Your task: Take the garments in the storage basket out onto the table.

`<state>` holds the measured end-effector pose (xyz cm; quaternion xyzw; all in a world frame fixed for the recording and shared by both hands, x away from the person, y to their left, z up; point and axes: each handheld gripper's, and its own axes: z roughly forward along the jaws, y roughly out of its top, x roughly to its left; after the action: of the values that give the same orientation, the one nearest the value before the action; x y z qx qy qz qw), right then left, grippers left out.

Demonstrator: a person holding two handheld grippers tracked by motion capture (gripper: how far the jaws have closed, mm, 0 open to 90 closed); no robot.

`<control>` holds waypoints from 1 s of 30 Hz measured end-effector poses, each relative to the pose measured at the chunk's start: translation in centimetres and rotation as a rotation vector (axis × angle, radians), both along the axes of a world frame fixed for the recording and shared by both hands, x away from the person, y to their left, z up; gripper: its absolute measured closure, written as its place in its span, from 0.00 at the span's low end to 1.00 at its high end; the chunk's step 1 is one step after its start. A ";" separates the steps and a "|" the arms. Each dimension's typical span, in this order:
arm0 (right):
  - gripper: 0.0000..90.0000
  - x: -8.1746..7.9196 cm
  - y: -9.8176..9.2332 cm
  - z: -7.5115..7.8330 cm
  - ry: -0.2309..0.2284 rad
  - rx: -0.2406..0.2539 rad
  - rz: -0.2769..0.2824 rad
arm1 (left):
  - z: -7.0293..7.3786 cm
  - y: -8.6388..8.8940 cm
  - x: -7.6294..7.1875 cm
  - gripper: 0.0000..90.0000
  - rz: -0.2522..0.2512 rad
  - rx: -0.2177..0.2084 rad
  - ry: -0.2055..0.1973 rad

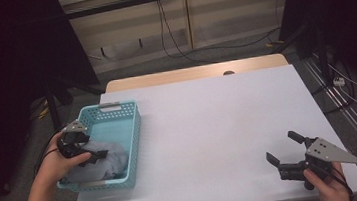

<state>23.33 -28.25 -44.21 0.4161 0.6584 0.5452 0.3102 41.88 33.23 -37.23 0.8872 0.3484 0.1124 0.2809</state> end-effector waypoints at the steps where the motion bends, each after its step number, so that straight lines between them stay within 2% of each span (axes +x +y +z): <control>1: 0.01 0.0 0.0 0.0 -0.002 -0.001 0.000 | -0.2 0.1 0.0 0.04 0.005 -0.008 0.007; 4: 0.01 0.0 0.0 0.0 -0.001 -0.002 0.000 | -1.2 0.1 0.0 0.03 0.022 -0.024 0.028; 6: 0.01 0.1 0.0 0.0 -0.001 -0.002 -0.001 | -1.7 -0.1 0.1 0.02 0.027 -0.012 0.040; 11: 0.01 0.0 0.1 0.0 -0.003 -0.005 0.002 | -2.4 -0.9 0.6 0.01 0.038 0.055 0.083; 14: 0.01 -0.1 0.0 0.0 -0.004 -0.007 0.004 | -3.1 -1.4 0.8 0.00 0.030 0.099 0.083; 18: 0.01 -0.2 -0.2 0.0 -0.007 -0.005 0.000 | -4.1 -1.6 1.0 0.00 0.054 0.096 0.106; 22: 0.01 -0.3 -0.3 0.1 -0.005 0.001 -0.007 | -4.4 -1.8 1.3 0.00 0.065 0.118 0.138; 23: 0.01 -0.3 -0.4 0.1 -0.007 -0.004 -0.006 | -4.4 -1.8 1.3 0.00 0.075 0.112 0.150; 27: 0.01 -0.3 -0.3 0.1 -0.007 -0.007 -0.002 | -4.6 -1.9 1.4 0.04 0.073 0.115 0.161; 30: 0.01 -0.4 -0.2 0.0 -0.002 -0.007 -0.002 | -4.6 -2.0 1.4 0.07 0.069 0.136 0.162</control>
<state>22.94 -28.48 -44.17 0.4149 0.6596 0.5430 0.3129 43.29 31.21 -41.88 0.8979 0.3917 0.0734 0.1870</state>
